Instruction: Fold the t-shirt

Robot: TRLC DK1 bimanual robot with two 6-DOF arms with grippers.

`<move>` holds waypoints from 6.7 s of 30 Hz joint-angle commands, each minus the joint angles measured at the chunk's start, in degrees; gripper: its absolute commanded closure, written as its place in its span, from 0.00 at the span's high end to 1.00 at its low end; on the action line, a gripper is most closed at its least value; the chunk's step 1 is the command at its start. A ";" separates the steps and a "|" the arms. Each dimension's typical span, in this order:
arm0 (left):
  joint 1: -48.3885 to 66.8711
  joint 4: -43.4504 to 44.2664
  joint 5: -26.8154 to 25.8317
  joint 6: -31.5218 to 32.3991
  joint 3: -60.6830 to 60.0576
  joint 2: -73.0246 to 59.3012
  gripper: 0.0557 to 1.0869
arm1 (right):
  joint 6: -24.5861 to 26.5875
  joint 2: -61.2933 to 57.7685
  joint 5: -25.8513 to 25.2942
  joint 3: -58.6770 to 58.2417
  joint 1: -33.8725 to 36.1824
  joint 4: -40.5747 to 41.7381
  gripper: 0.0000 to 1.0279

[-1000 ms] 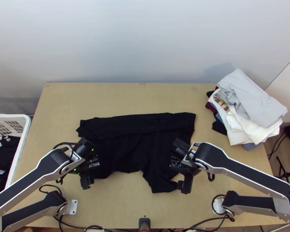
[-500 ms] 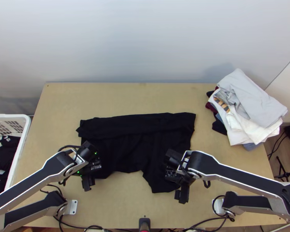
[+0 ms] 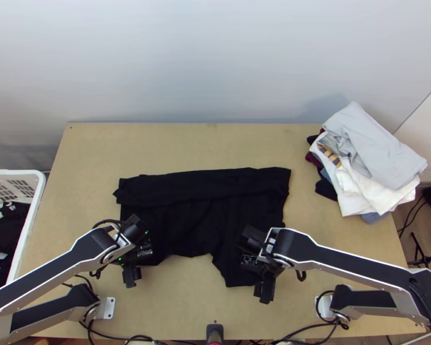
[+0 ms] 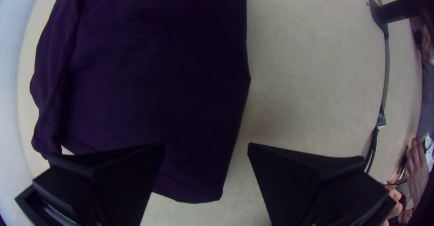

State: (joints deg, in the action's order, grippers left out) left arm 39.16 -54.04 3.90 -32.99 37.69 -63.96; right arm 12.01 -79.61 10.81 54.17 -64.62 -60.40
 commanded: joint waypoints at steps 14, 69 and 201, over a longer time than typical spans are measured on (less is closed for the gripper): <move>-5.93 2.98 0.32 -2.69 -2.45 -0.20 0.81 | -0.50 -3.35 -2.11 -5.13 -0.07 13.03 0.51; -30.46 -13.72 -13.66 -15.87 9.59 -0.28 0.04 | 9.00 9.65 13.98 4.27 13.73 -13.25 0.03; -53.75 -5.64 -30.44 8.74 36.49 -40.01 0.95 | 11.98 -34.38 7.56 28.88 34.56 21.03 0.03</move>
State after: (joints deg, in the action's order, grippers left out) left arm -15.05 -59.90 -24.05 -25.26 73.97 -102.30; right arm 23.62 -112.07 18.31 85.62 -31.53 -41.80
